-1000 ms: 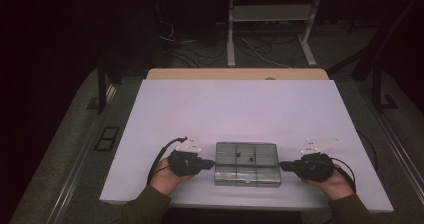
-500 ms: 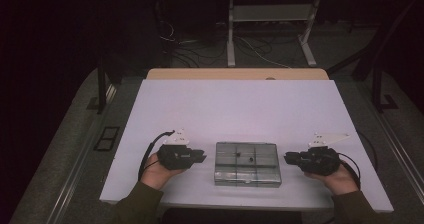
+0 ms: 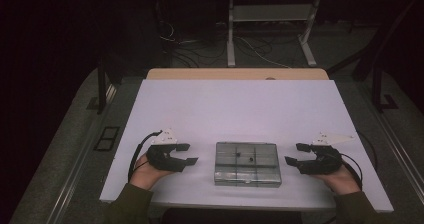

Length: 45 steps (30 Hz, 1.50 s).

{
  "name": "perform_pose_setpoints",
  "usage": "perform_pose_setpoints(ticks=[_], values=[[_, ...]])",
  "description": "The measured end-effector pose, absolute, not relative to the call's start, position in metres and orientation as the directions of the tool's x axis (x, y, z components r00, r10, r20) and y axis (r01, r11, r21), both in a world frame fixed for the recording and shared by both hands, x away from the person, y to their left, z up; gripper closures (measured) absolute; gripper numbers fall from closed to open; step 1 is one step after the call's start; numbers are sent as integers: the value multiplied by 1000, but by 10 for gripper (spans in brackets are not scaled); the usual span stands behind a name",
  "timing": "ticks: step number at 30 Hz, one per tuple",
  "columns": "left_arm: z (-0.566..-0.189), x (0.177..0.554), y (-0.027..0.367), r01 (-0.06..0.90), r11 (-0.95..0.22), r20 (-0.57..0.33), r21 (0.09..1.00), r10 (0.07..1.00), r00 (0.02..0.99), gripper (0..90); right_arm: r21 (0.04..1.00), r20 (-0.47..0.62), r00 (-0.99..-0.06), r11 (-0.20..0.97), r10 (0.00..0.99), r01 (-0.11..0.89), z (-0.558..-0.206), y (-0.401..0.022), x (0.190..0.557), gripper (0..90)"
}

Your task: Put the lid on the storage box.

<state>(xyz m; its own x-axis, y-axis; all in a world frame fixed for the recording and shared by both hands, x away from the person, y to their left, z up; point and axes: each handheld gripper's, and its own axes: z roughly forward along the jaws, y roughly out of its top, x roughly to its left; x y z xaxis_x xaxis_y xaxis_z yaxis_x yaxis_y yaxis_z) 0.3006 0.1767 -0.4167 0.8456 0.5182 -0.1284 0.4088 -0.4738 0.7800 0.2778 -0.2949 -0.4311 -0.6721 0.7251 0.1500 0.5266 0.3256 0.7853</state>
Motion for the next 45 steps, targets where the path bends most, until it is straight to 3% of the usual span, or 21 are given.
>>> perform_pose_setpoints(ticks=[9,20,45], values=[[-421,295,186,411,-438,-121,800,552,825,182,803,137,-668,313,731,507,-436,-295,268,118],[-425,294,183,406,-424,-119,809,559,821,4,808,126,-665,313,736,499,-439,-294,270,102],[-432,299,181,402,-430,-114,808,555,824,0,821,116,-670,309,734,481,-439,-295,272,103]])
